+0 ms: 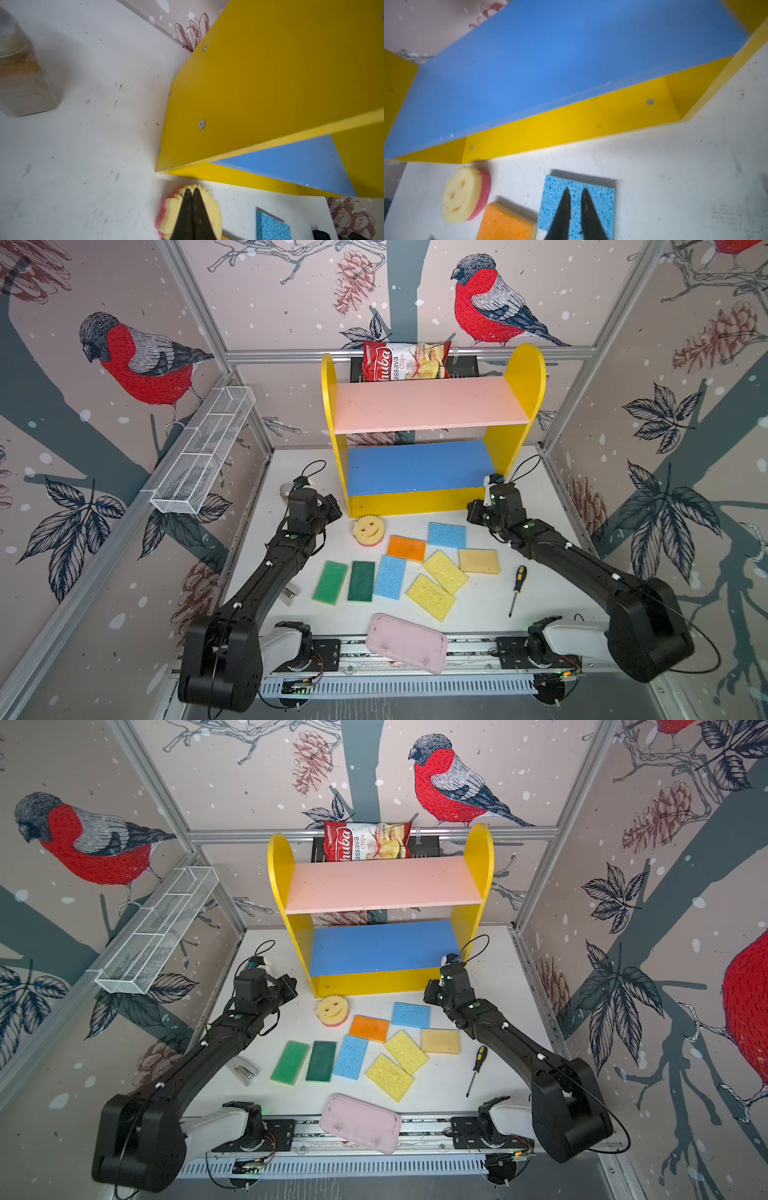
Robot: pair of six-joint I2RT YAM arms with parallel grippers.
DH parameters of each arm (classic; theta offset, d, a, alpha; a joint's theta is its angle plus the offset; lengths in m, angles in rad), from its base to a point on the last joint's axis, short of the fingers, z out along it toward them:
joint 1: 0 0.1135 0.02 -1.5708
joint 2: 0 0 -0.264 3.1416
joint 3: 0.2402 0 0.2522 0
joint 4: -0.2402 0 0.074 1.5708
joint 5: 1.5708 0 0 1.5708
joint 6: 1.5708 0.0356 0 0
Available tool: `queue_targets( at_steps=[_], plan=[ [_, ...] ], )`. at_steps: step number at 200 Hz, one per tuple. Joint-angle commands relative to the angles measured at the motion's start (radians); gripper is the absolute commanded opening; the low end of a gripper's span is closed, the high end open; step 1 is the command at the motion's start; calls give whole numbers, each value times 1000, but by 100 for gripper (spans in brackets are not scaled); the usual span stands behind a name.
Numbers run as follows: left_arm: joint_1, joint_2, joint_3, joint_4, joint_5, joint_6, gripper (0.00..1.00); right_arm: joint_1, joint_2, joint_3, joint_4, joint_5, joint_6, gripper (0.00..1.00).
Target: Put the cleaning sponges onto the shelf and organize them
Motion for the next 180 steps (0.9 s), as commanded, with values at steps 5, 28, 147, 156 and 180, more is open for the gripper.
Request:
queue_targets(
  at_steps=[5,28,147,156,180],
  plan=[
    [1,-72,-46,-86,-26,29,3,93,0,-26,69,127,21,20],
    [1,-113,-73,-104,-22,24,9,144,31,-6,55,175,2,23],
    [-155,13,-164,77,-7,-87,53,312,249,30,133,1,-46,55],
    [-178,47,-157,95,-7,-97,53,319,268,48,133,-8,-42,55],
    [-230,128,-129,127,-27,-102,53,335,301,85,150,-25,-45,56]
  ],
)
